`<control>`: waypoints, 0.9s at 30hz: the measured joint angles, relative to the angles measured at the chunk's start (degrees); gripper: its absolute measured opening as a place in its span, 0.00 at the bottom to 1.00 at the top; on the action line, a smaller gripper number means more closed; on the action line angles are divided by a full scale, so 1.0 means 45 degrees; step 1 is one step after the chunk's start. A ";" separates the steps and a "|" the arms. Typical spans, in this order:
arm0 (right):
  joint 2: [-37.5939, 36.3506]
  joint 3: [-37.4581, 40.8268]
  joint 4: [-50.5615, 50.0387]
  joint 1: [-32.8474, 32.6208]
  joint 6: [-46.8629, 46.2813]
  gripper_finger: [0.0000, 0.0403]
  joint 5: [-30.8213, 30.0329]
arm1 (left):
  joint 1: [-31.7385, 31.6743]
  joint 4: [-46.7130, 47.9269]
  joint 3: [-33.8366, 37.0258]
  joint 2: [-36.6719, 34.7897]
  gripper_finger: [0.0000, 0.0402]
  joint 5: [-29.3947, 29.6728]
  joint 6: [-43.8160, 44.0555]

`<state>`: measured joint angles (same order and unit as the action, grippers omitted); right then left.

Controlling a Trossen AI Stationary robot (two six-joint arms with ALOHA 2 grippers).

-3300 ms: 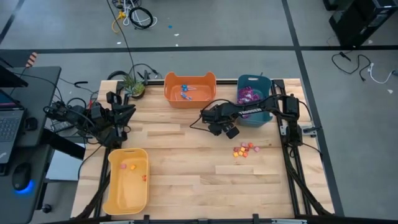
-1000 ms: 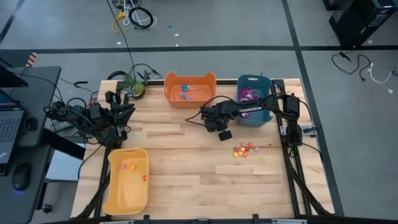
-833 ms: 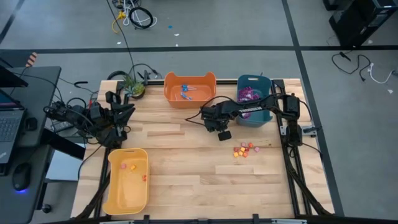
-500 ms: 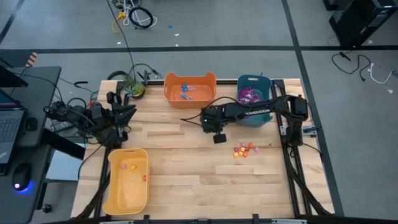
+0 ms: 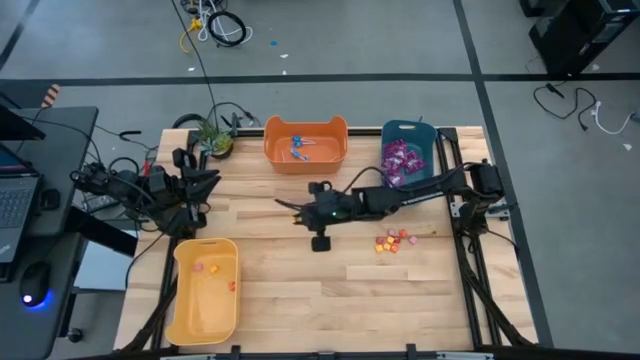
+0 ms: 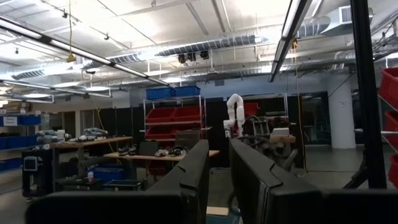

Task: Sort candy
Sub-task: Put the yellow candy into the yellow bin

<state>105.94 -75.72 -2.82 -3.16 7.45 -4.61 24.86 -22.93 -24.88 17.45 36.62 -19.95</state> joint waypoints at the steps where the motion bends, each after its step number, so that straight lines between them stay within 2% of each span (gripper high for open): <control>1: 0.0008 0.0009 0.0442 -0.0099 -0.0145 0.10 0.0013 | 0.0000 0.0051 -0.0001 -0.0001 0.17 0.0000 0.0122; 9: -0.0030 -0.0011 0.4469 -0.0709 -0.0531 0.10 0.0042 | 0.0000 0.0174 -0.0001 0.0019 0.17 0.0000 0.0517; 19: -0.0018 -0.0006 0.6748 -0.1304 -0.0268 0.10 0.0047 | 0.0000 -0.0277 -0.0001 0.0025 0.17 0.0000 0.0515; 27: 0.1147 -0.0020 0.9076 -0.1457 0.0004 0.10 0.0202 | 0.0001 -0.0376 -0.0001 0.0020 0.17 -0.0005 0.0513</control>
<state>111.10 -75.81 38.02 -9.72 7.46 -3.71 24.87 -24.62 -24.88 17.54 36.60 -17.65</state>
